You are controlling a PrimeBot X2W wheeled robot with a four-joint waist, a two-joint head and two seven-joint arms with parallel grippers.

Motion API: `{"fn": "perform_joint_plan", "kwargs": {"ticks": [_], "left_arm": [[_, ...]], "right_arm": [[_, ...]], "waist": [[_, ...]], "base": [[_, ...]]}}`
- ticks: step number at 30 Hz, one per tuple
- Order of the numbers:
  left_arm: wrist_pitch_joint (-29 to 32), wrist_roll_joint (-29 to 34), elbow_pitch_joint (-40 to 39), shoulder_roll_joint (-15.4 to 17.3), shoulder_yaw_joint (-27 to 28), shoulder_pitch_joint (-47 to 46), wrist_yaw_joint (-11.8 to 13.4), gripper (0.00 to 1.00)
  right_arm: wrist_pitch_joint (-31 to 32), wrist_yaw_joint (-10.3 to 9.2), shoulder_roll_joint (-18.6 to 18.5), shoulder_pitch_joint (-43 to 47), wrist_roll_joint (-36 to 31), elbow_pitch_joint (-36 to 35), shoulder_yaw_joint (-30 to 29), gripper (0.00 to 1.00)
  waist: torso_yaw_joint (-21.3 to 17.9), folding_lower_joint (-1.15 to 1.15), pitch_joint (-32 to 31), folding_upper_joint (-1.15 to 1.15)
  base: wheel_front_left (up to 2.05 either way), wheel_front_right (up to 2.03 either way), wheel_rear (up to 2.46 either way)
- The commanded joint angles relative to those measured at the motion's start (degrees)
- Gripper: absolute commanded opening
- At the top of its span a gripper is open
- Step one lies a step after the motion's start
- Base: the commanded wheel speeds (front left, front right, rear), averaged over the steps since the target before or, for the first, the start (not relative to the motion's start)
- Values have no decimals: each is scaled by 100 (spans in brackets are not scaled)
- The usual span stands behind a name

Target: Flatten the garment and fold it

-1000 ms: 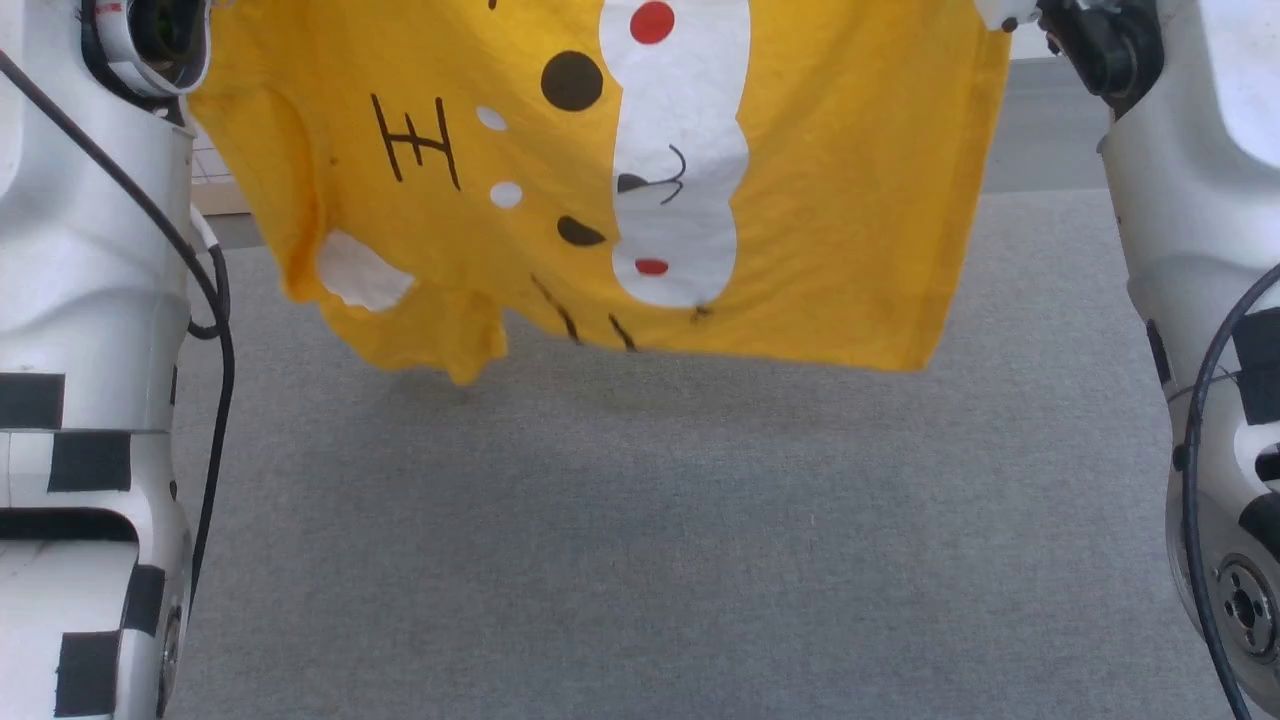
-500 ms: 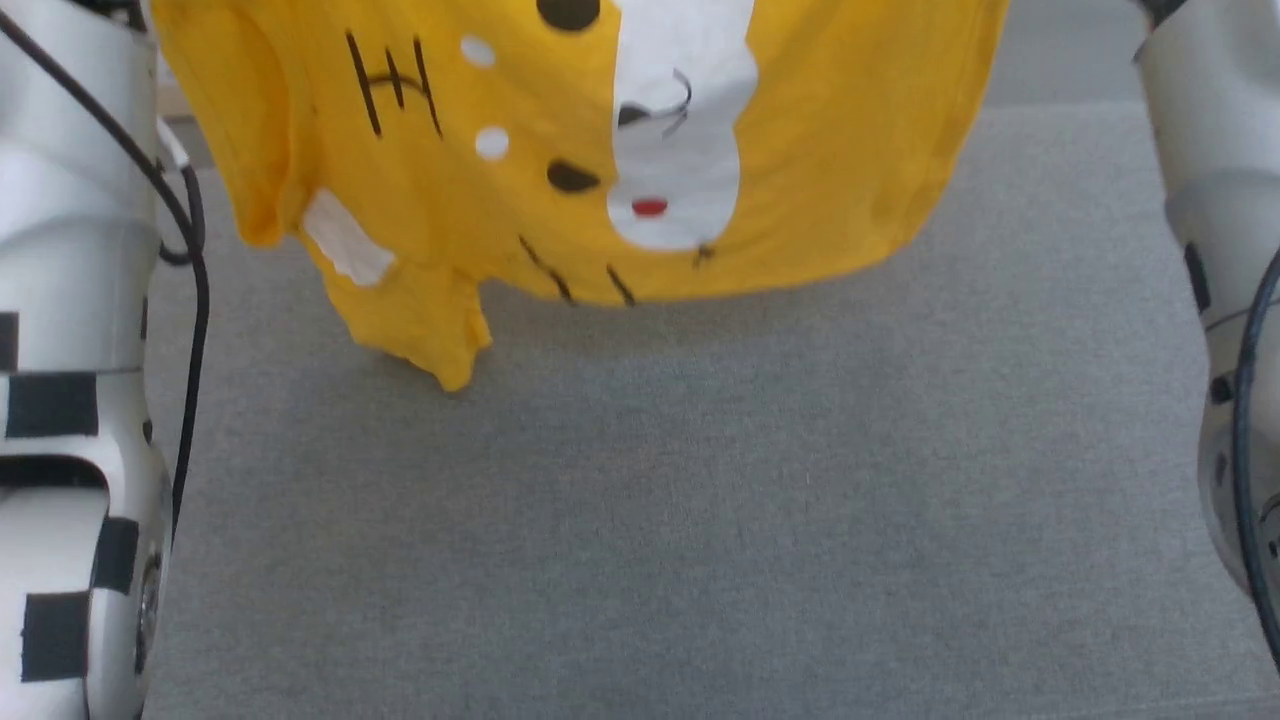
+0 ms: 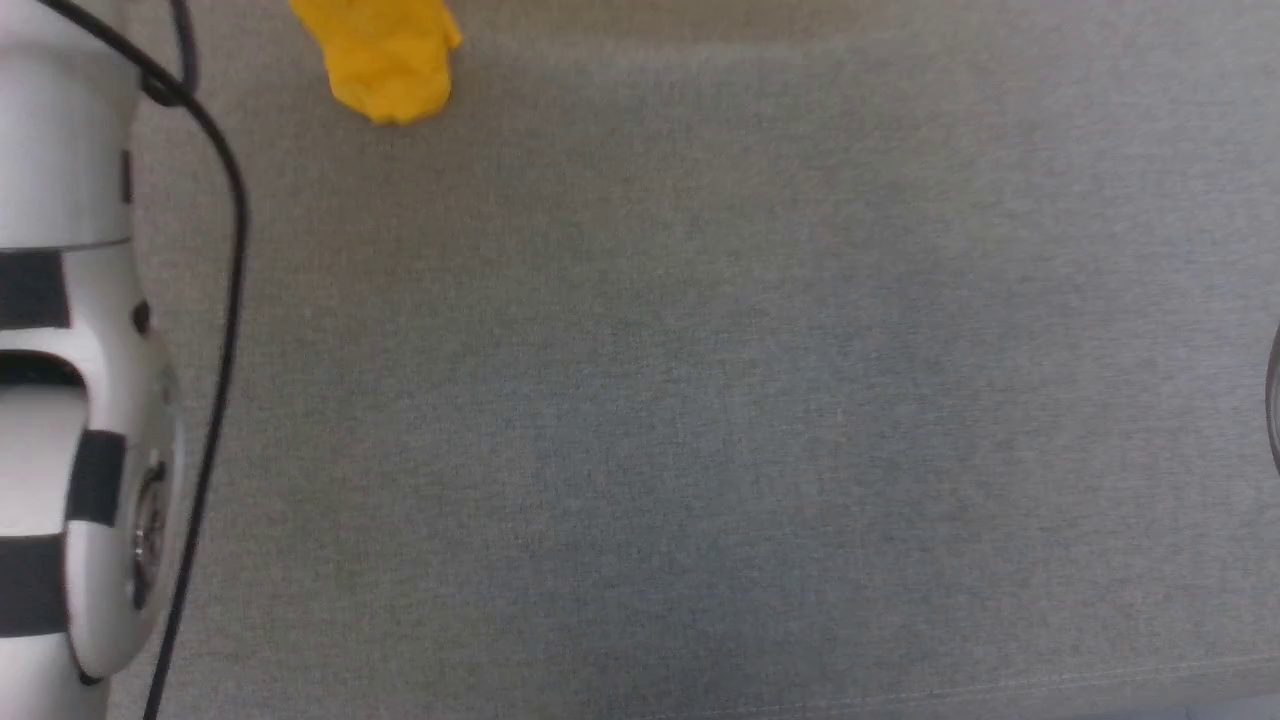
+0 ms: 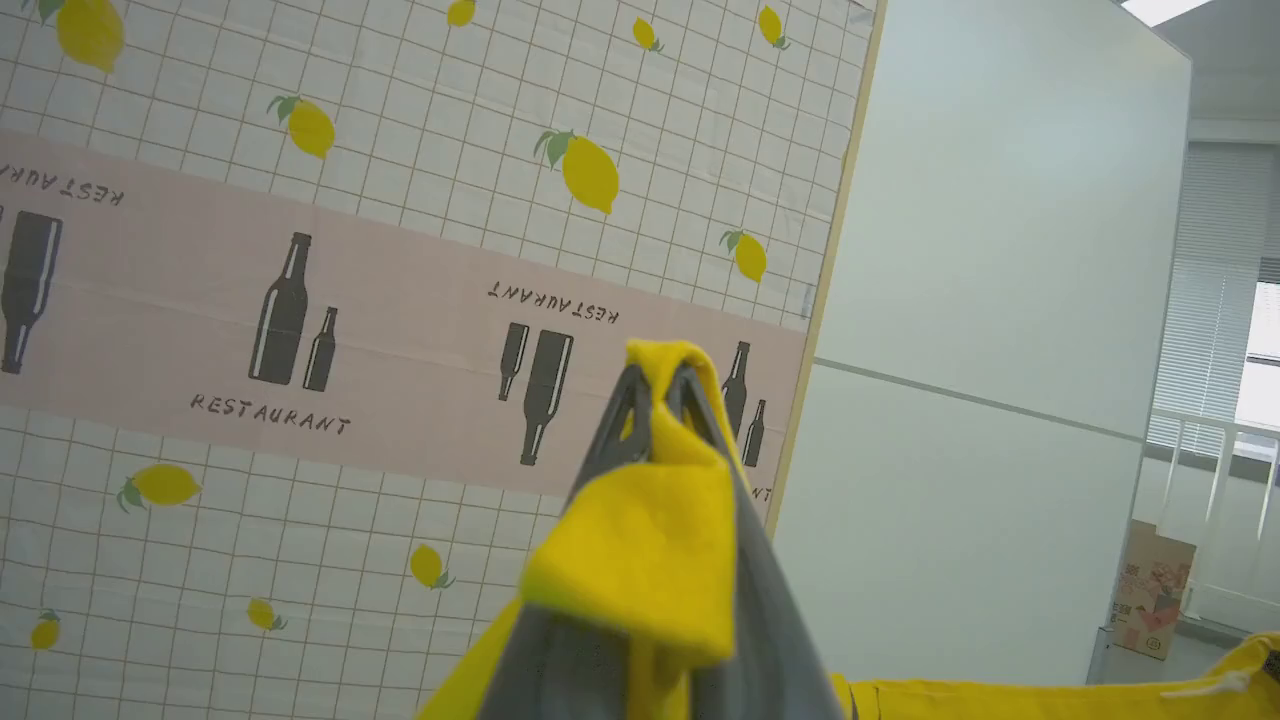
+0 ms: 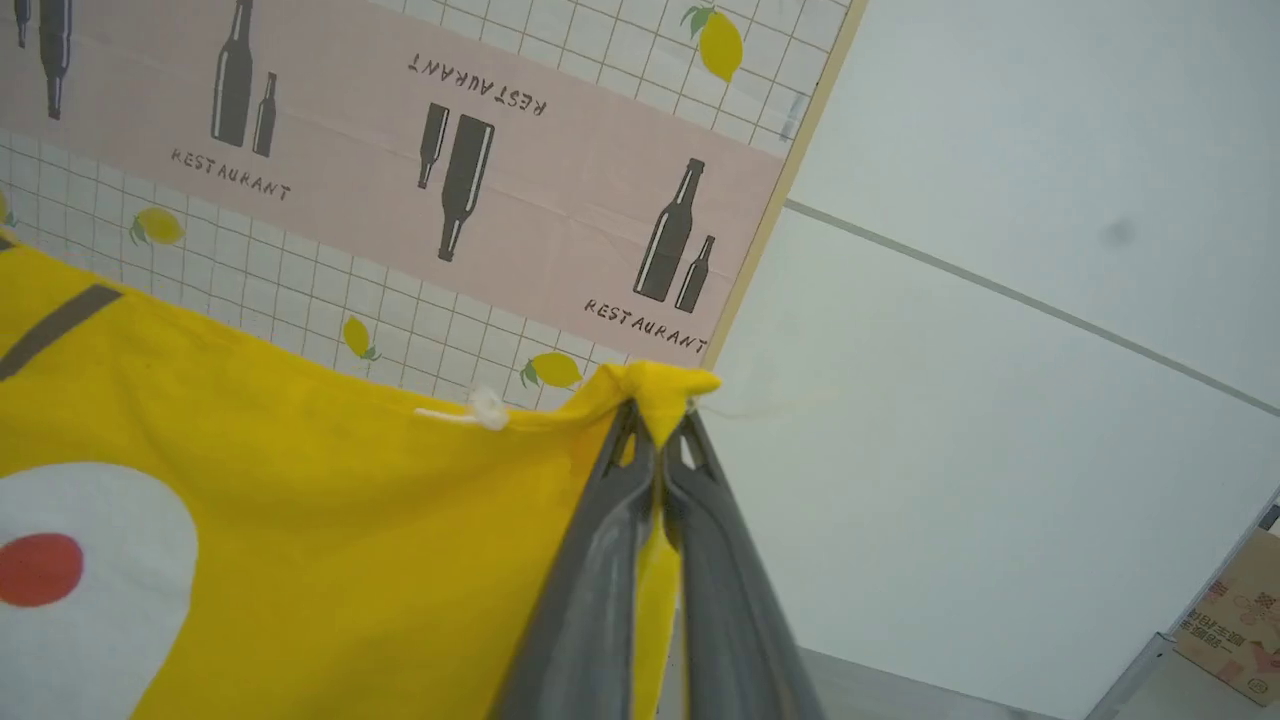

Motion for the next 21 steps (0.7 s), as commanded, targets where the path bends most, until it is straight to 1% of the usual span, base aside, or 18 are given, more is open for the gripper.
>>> {"fn": "perform_joint_plan", "kwargs": {"ticks": [1,4,7,12,15,18,21], "left_arm": [[-180,38,97,-48,-51,-36,-111,0],[-417,102,322,-105,-177,60,-288,0],[-500,145,502,-63,-311,165,-447,0],[-513,-70,521,43,-478,518,-643,0],[-310,-334,250,142,-729,959,-687,0],[-64,-738,-311,326,-986,1504,-692,0],[159,-1200,-926,563,-960,2174,-693,0]], "right_arm": [[-163,-9,-23,17,-230,-49,30,0],[-479,-9,-146,101,-666,-54,145,0],[-686,-9,-241,202,-923,38,230,0],[-908,-9,-404,425,-962,348,433,0],[-1028,-9,-540,613,-685,546,544,0],[-1087,-9,-710,839,-293,649,716,0],[-1108,-9,-930,1198,308,579,832,0]], "waist": [[276,-1,386,0],[447,-1,386,0],[544,-1,467,0],[645,-1,522,0],[721,-1,487,0],[786,-1,450,0],[841,-1,395,0]], "base": [[0,0,0],[0,0,0],[0,0,0],[0,0,0],[0,0,0],[0,0,0],[0,0,0]]}}
